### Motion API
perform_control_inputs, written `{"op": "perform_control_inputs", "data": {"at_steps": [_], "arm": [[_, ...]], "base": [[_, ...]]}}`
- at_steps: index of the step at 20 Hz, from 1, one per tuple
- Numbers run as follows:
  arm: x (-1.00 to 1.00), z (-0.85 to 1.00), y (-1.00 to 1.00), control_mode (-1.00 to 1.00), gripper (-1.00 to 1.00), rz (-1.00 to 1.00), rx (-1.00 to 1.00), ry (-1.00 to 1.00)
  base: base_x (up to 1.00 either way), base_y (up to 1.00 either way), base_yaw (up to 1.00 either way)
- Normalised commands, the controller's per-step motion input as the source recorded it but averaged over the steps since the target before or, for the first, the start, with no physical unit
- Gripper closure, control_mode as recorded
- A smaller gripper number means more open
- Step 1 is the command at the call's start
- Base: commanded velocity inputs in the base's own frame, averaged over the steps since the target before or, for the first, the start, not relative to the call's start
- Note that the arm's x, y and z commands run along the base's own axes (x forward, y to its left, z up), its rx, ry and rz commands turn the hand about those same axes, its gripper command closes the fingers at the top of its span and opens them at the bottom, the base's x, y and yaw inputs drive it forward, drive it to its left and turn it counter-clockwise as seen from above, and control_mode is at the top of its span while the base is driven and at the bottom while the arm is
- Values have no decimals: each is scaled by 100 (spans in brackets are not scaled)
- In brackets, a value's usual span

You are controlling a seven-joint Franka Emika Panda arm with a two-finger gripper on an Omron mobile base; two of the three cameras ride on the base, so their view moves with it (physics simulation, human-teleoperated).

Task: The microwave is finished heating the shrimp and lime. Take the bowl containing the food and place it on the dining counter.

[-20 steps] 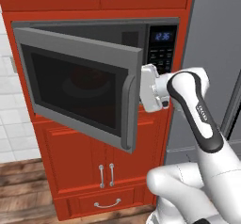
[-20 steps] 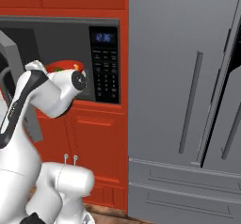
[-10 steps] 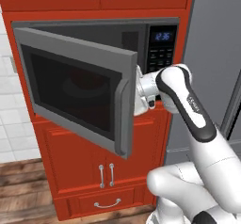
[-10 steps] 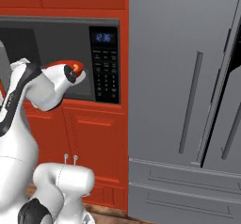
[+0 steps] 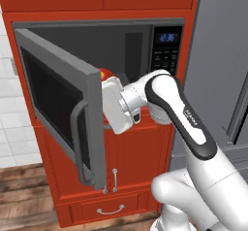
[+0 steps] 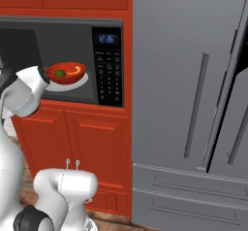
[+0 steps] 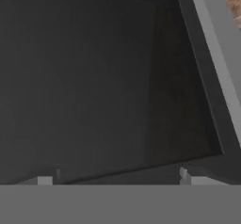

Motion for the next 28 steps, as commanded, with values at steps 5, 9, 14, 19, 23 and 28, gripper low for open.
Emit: {"op": "perform_control_inputs", "data": {"at_steps": [5,9,14,19,23,28], "arm": [[-8,-18,100,-100,-100,-1,3,-1],[0,0,67,-100,-100,0,0,0],[0,9,-38,-100,-100,-4,4,-1],[2,37,-100,-100,-100,-30,5,-6],[19,25,-100,-100,-100,-36,0,0],[4,28,-100,-100,-100,-47,0,3]], "base": [[0,0,0],[0,0,0],[0,0,0],[0,0,0],[0,0,0],[0,0,0]]}}
